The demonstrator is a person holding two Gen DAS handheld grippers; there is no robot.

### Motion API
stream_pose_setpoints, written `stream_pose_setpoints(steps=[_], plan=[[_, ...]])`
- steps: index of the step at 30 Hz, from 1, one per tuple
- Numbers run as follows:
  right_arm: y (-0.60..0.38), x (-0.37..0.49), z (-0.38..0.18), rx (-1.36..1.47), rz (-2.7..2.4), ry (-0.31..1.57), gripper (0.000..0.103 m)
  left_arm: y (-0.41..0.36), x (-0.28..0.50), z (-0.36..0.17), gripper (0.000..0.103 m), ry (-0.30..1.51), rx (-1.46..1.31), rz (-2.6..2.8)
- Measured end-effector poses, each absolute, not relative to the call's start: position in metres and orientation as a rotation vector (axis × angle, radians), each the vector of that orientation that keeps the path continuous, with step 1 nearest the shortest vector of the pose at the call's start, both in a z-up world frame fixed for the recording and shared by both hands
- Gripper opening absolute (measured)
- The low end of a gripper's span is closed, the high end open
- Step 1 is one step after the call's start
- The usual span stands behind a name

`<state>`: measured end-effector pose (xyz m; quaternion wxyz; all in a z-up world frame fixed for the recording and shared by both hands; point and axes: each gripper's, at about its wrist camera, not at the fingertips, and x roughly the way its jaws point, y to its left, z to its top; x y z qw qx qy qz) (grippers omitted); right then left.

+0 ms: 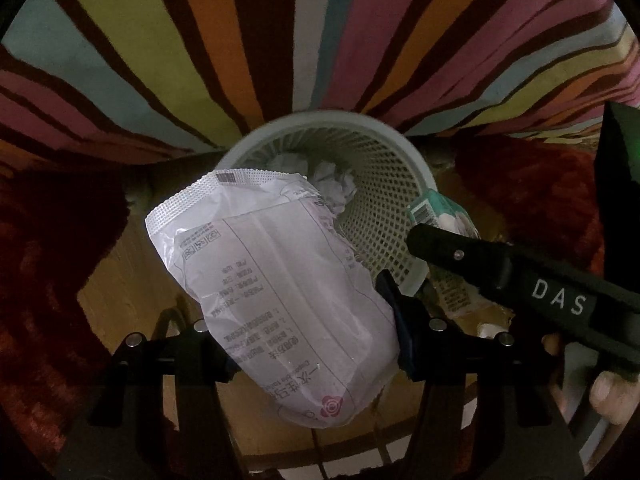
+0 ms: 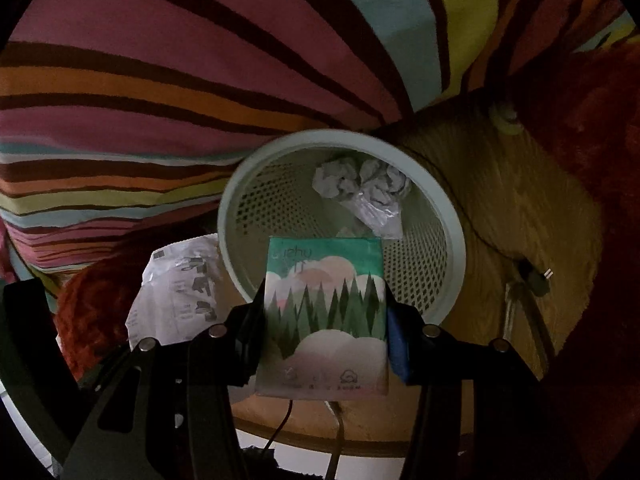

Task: Collect trash
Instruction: 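Open both tools to drop the packet and tissue pack into the wastebasket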

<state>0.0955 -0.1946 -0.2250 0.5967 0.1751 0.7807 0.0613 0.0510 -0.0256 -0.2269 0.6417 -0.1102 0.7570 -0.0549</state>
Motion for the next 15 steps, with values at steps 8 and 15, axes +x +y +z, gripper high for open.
stream_pose_setpoints(steps=[8,15], plan=[[-0.194,0.095,-0.249,0.386,0.100,1.887,0.048,-0.035,0.056,-0.258,0.057,1.813,-0.227,-0.111],[-0.189,0.096,-0.261,0.351,0.096,1.919,0.048,-0.027,0.060,-0.271,0.058,1.858,-0.272,-0.098]])
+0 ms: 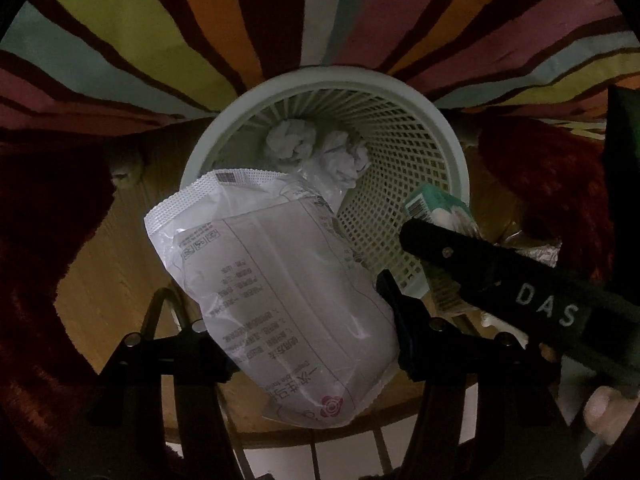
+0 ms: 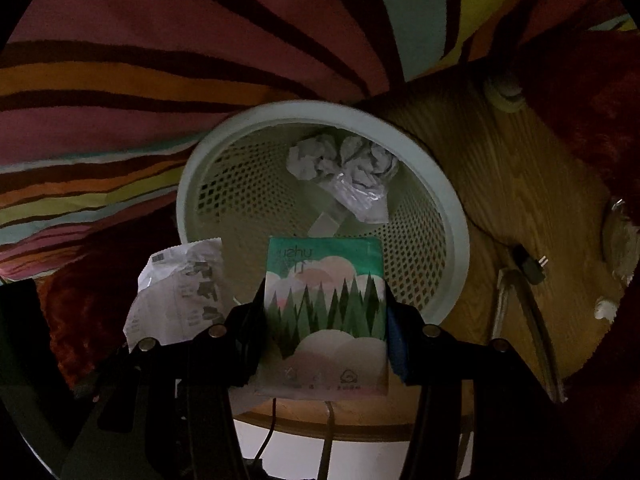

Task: Collect trash
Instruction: 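Open both tools to drop the packet and tissue pack into the wastebasket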

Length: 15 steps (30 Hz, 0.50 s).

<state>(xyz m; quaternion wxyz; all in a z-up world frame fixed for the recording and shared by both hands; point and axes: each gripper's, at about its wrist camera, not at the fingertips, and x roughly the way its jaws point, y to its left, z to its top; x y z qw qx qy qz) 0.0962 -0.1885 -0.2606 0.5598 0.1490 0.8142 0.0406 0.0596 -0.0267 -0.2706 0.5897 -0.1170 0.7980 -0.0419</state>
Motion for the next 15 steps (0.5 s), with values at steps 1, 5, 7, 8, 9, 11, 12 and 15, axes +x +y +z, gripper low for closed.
stream_pose_setpoints(steps=[1,5,7,8,9,11,12,15], plan=[[-0.187,0.096,-0.262,0.343,0.100,1.923,0.048,-0.028,0.059,-0.272,0.059,1.860,-0.277,-0.096],[-0.185,0.096,-0.267,0.324,0.094,1.936,0.083,-0.023,0.060,-0.278,0.080,1.887,-0.302,-0.067],[-0.188,0.097,-0.268,0.317,0.062,1.923,0.092,-0.021,0.058,-0.281,0.084,1.898,-0.310,-0.051],[-0.190,0.097,-0.267,0.324,0.058,1.920,0.092,-0.020,0.058,-0.281,0.084,1.900,-0.318,-0.046],[-0.191,0.098,-0.266,0.334,0.054,1.915,0.092,-0.020,0.058,-0.282,0.084,1.899,-0.324,-0.044],[-0.194,0.098,-0.264,0.339,0.044,1.907,0.092,-0.018,0.058,-0.281,0.084,1.895,-0.331,-0.040],[-0.195,0.098,-0.265,0.342,0.041,1.908,0.092,-0.018,0.058,-0.281,0.084,1.892,-0.333,-0.041],[-0.196,0.097,-0.266,0.349,0.035,1.909,0.092,-0.020,0.057,-0.280,0.084,1.886,-0.330,-0.043]])
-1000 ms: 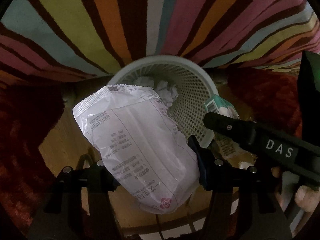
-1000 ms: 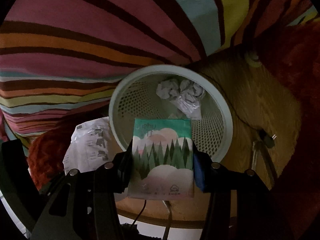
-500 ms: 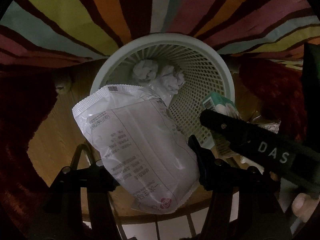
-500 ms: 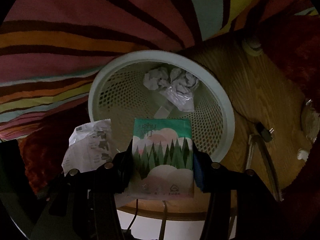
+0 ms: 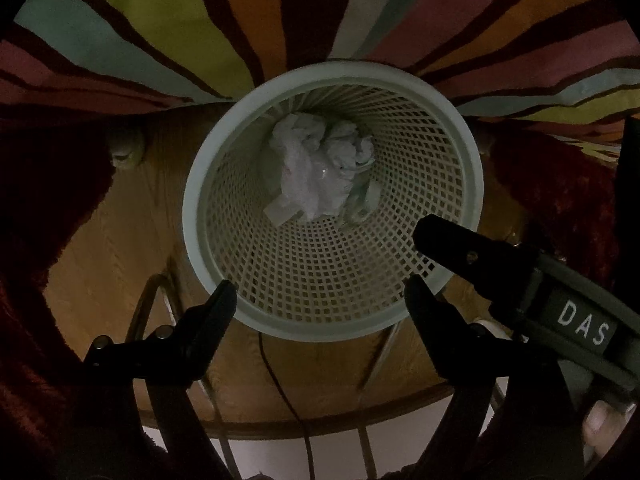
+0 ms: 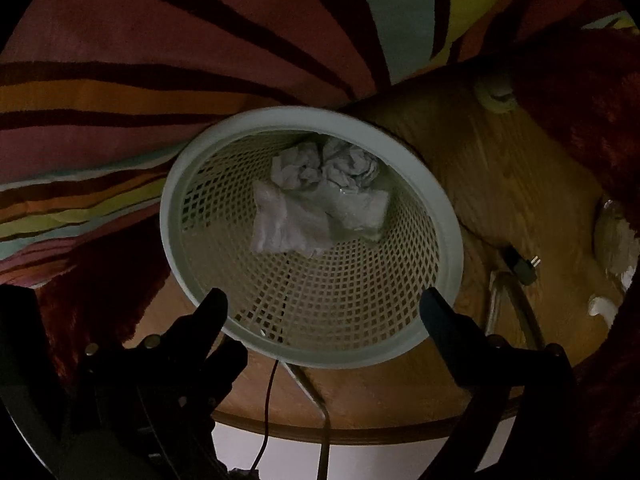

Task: Collect trash
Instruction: 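Open both tools to drop the packet and tissue pack into the wastebasket, then raise both tools back toward the boxes on the bed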

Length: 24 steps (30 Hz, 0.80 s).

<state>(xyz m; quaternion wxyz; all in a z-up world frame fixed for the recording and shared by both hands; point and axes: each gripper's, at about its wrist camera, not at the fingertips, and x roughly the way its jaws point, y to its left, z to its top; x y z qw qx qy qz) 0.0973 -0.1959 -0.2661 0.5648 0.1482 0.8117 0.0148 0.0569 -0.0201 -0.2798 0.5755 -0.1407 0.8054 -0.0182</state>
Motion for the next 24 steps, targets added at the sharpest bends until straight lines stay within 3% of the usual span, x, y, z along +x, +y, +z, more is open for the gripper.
stream_pose_setpoints(steps=[24], plan=[[-0.211,0.095,-0.226,0.439,0.016,1.785,0.092,-0.009,0.053,-0.241,0.084,1.770,-0.338,-0.048]])
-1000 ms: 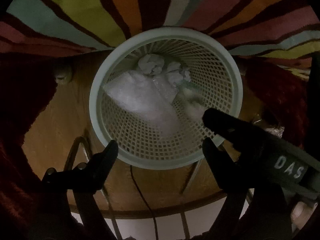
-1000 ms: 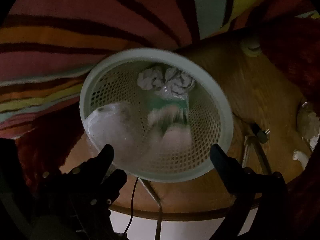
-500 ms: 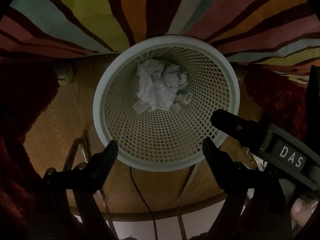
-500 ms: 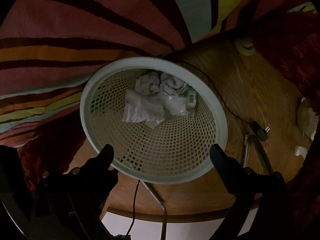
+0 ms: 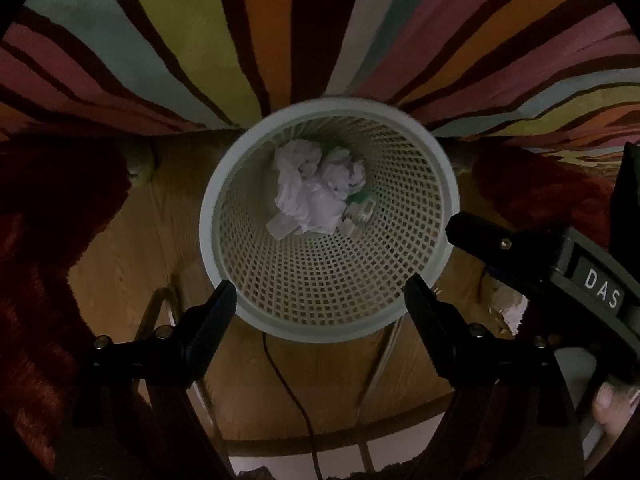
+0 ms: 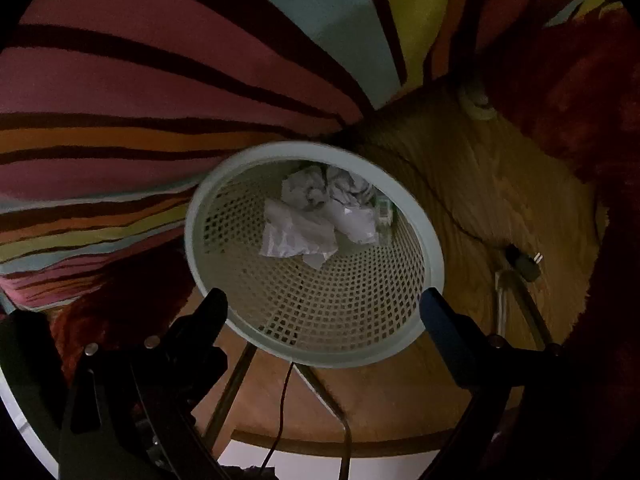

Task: Collect trash
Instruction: 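Raise both tools back toward the boxes on the bed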

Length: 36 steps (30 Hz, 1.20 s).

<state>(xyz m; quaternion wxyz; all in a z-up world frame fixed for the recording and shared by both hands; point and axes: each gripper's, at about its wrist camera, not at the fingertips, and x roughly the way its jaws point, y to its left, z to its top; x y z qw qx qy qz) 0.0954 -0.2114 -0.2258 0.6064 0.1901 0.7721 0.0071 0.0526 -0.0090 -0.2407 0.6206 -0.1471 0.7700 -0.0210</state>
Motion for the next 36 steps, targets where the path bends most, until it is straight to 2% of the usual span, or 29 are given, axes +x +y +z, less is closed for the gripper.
stream_pose_setpoints(steps=[11,23,28,36], plan=[[-0.211,0.090,-0.162,0.412,0.089,1.605,0.092,-0.007,0.049,-0.187,0.084,1.597,-0.302,-0.056],[-0.193,0.095,-0.076,0.216,0.155,1.231,0.092,-0.001,0.052,-0.111,0.084,1.262,-0.279,-0.070],[-0.191,0.100,-0.057,0.185,0.164,1.106,0.092,0.004,0.059,-0.088,0.084,1.162,-0.267,-0.056],[-0.191,0.120,-0.045,0.173,0.158,1.030,0.092,0.016,0.078,-0.065,0.084,1.076,-0.269,-0.019]])
